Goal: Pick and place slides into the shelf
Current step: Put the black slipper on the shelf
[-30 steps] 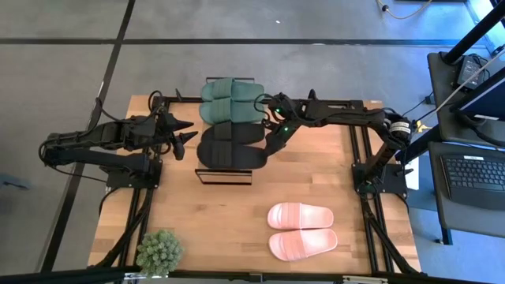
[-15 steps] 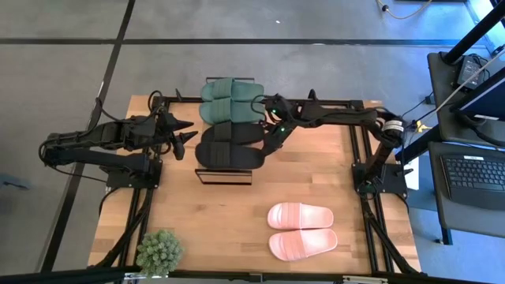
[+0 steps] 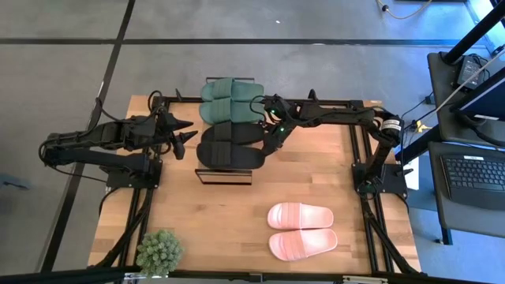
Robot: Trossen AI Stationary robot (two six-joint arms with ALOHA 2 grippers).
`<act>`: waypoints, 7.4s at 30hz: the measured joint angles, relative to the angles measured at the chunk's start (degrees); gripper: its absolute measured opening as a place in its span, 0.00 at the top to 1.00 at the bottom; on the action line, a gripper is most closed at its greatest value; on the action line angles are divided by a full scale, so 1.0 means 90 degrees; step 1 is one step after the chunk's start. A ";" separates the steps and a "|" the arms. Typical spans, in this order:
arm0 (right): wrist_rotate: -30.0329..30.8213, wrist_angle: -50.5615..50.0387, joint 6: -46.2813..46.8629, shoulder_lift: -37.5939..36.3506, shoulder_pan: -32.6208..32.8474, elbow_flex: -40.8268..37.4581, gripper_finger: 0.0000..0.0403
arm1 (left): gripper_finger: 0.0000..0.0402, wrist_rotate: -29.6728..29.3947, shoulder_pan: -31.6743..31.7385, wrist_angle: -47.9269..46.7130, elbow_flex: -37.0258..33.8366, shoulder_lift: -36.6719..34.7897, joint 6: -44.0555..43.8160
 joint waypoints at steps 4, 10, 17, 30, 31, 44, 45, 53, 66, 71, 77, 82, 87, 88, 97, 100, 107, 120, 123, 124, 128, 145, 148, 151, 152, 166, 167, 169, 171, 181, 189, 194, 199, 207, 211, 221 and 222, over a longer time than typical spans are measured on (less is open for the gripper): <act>0.0010 -0.0034 0.0015 0.0000 -0.0042 0.0000 0.83 | 0.59 -0.0080 0.0000 0.0000 0.0000 -0.0002 0.0002; 0.0015 -0.0222 0.0006 0.0008 -0.0044 0.0000 0.83 | 0.59 -0.0082 0.0000 0.0000 0.0000 0.0001 0.0000; 0.0015 -0.0282 -0.0032 0.0041 -0.0044 0.0002 0.83 | 0.59 0.0106 0.0002 0.0008 0.0000 0.0036 -0.0292; 0.0014 -0.0242 -0.0012 0.0041 -0.0032 0.0002 0.83 | 0.59 0.2535 0.0437 0.0807 0.0418 0.1256 0.0648; 0.0014 -0.0238 -0.0011 0.0041 -0.0031 0.0002 0.83 | 0.59 0.2590 0.0443 0.0810 0.0505 0.1361 0.0769; 0.0017 -0.0236 0.0017 0.0041 -0.0030 0.0002 0.83 | 0.59 0.3313 0.0466 0.0728 0.0918 0.2682 0.0954; 0.0018 -0.0238 0.0018 0.0041 -0.0030 0.0002 0.83 | 0.59 0.3384 0.0490 0.0738 0.0918 0.2715 0.0954; 0.0035 -0.0233 0.0017 0.0041 -0.0027 0.0002 0.82 | 0.59 0.3821 0.0702 0.0552 0.0933 0.2798 0.0700; 0.0067 -0.0202 0.0038 0.0041 -0.0030 0.0002 0.82 | 0.59 0.3910 0.0707 0.0386 0.0743 0.2832 0.0265; 0.0164 -0.0223 0.0121 0.0039 -0.0027 0.0002 0.82 | 0.59 0.4102 0.0709 0.0396 0.0710 0.2986 0.0112; 0.0192 -0.0226 0.0022 0.0037 -0.0027 0.0004 0.82 | 0.59 0.4161 0.0709 0.0230 0.0704 0.3044 0.0058; 0.0233 -0.0207 0.0027 0.0036 -0.0027 0.0009 0.82 | 0.59 0.4090 0.0757 -0.0062 0.0695 0.3050 -0.0033; 0.0231 -0.0209 0.0020 0.0034 -0.0030 0.0012 0.82 | 0.59 0.4088 0.0775 -0.0068 0.0697 0.3078 -0.0080; 0.0231 -0.0211 0.0022 0.0036 -0.0030 0.0012 0.82 | 0.59 0.4086 0.0775 -0.0067 0.0697 0.3083 -0.0101; 0.0217 -0.0321 0.0019 0.0036 -0.0003 0.0000 0.82 | 0.59 0.4111 0.0775 0.0004 0.0731 0.3422 -0.0342; 0.0234 -0.0340 -0.0006 0.0036 -0.0003 0.0000 0.82 | 0.59 0.4094 0.0775 -0.0040 0.0721 0.3454 -0.0335; 0.0232 -0.0309 -0.0002 0.0036 -0.0003 0.0000 0.81 | 0.59 0.4104 0.0775 -0.0169 0.0731 0.3490 -0.0495; 0.0156 -0.0301 -0.0230 0.0017 -0.0011 0.0075 0.80 | 0.59 0.4263 0.0782 -0.0277 0.0748 0.3556 -0.1005; 0.0158 -0.0391 -0.0475 0.0017 -0.0018 0.0181 0.80 | 0.59 0.4267 0.0782 -0.0295 0.0748 0.3556 -0.1013; 0.0157 -0.0403 -0.0514 0.0017 -0.0018 0.0199 0.80 | 0.59 0.4267 0.0782 -0.0297 0.0748 0.3556 -0.1016; 0.0075 -0.0406 -0.0542 0.0017 -0.0018 0.0248 0.79 | 0.59 0.4274 0.0782 -0.0313 0.0748 0.3556 -0.1030; 0.0328 -0.0642 -0.0376 -0.0137 -0.0303 0.0279 0.25 | 0.59 0.4294 0.0780 -0.0313 0.0748 0.3556 -0.1056; 0.0682 -0.0661 -0.0524 -0.0316 -0.0403 0.0279 0.24 | 0.59 0.4313 0.0780 -0.0313 0.0748 0.3556 -0.1060; 0.1007 -0.0670 -0.0662 -0.0568 -0.0483 0.0279 0.24 | 0.59 0.4362 0.0782 -0.0313 0.0748 0.3556 -0.1070; 0.1142 -0.0673 -0.0691 -0.0668 -0.0503 0.0279 0.24 | 0.59 0.4384 0.0782 -0.0311 0.0748 0.3556 -0.1096; 0.3607 -0.0370 -0.4012 -0.1447 0.0445 0.0658 0.24 | 0.59 0.4757 0.0787 -0.0236 0.0728 0.3536 -0.1498; 0.3802 -0.0362 -0.4164 -0.1447 0.0536 0.0661 0.24 | 0.59 0.4861 0.0792 -0.0180 0.0708 0.3514 -0.1547; 0.4013 -0.0325 -0.4402 -0.1447 0.0677 0.0668 0.24 | 0.59 0.5067 0.0796 -0.0005 0.0676 0.3445 -0.1631; 0.4020 -0.0330 -0.4683 -0.1447 0.0776 0.0670 0.24 | 0.59 0.5240 0.0839 0.0102 0.0662 0.3370 -0.1776; 0.4173 -0.0214 -0.5180 -0.1009 0.0908 0.0546 0.24 | 0.59 0.5474 0.1015 -0.0023 0.0668 0.3308 -0.1909; 0.4920 -0.0134 -0.5513 -0.0653 0.1053 0.0544 0.24 | 0.59 0.5496 0.1018 -0.0015 0.0673 0.3299 -0.1894; 0.5174 -0.0056 -0.5458 -0.0585 0.1149 0.0546 0.24 | 0.59 0.5499 0.1018 -0.0002 0.0678 0.3296 -0.1895; 0.5212 0.0551 -0.5167 -0.0580 0.1170 0.0545 0.24 | 0.59 0.5501 0.1018 0.0002 0.0680 0.3294 -0.1899; 0.5210 0.0836 -0.5139 -0.0513 0.1191 0.0543 0.24 | 0.59 0.5501 0.1018 0.0007 0.0682 0.3291 -0.2028; 0.5200 0.1063 -0.5133 -0.0418 0.1248 0.0542 0.24 | 0.59 0.5501 0.1018 0.0007 0.0685 0.3291 -0.2028; 0.5175 0.1410 -0.4661 0.0016 0.1306 0.0544 0.24 | 0.59 0.5545 0.1018 0.0081 0.0685 0.3288 -0.2115; 0.5153 0.1427 -0.4637 0.0067 0.1307 0.0546 0.24 | 0.59 0.5547 0.1018 0.0101 0.0685 0.3287 -0.2157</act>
